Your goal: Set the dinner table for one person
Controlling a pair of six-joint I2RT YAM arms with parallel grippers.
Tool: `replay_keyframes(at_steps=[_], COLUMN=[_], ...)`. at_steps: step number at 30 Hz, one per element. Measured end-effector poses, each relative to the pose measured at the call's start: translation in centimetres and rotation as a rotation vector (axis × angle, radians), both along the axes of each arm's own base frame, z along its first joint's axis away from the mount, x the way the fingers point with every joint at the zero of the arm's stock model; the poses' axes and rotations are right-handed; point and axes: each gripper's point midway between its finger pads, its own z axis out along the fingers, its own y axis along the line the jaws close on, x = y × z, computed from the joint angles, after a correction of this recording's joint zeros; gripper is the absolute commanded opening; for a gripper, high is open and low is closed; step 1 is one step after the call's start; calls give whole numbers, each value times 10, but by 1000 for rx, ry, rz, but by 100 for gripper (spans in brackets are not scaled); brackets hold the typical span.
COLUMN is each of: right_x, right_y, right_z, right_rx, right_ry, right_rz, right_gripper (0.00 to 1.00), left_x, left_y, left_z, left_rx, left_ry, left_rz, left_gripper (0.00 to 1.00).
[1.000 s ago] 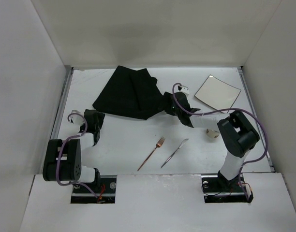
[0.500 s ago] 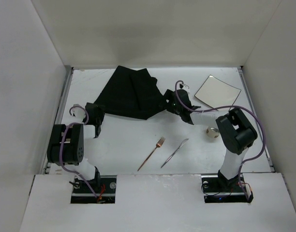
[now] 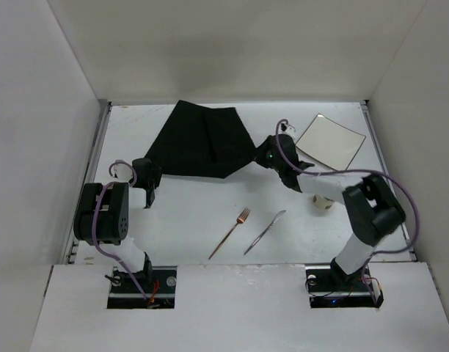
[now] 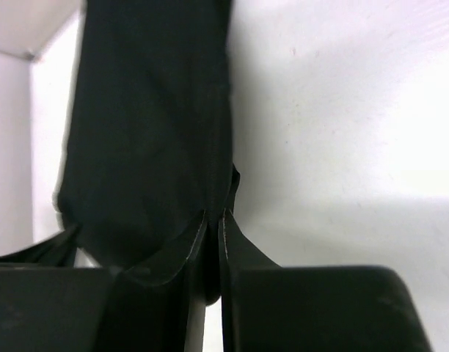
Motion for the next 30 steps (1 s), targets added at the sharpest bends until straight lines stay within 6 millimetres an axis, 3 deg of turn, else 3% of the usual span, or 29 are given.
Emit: replay_keyframes(at_steps=[4,6,9,14,17,19,24,28,30], right_x=[-49,-80,-109,-127,-130,-126,-118,-121,-122], right_y=[-16,-14,-19,-64,-80,-87,-89,-74,-65], right_z=[50,62,41,-26,-38,-37,-41,-55,-65], right_rx=[-10,-23,-72,-233,-268,-266,-233,-196,-185], right_ry=[-102,-128,-80,56,79,80,99,135,159], right_rz=[-61,-81,-109,-205,-228,-241,-225,-155,-118], right_gripper=[12,13,24,70,80,83,86,84,79], left_x=[-5,-8,-12,-30,-49,-64,-90,-107,-113], left_y=[-25,-34,-38,-30,-25,-23,-17,-7,-2], left_z=[-2,-2,-1,1,7,15,47,81,89], left_rx=[-30,-36,-34,-7,11,24,65,128,164], left_ry=[-2,-3,-6,-8,-21,-38,-120,-206,-221], left_rz=[-77,-102,-111,-79,-62,-59,-63,-50,-38], left_gripper=[3,3,3,6,9,12,35,47,50])
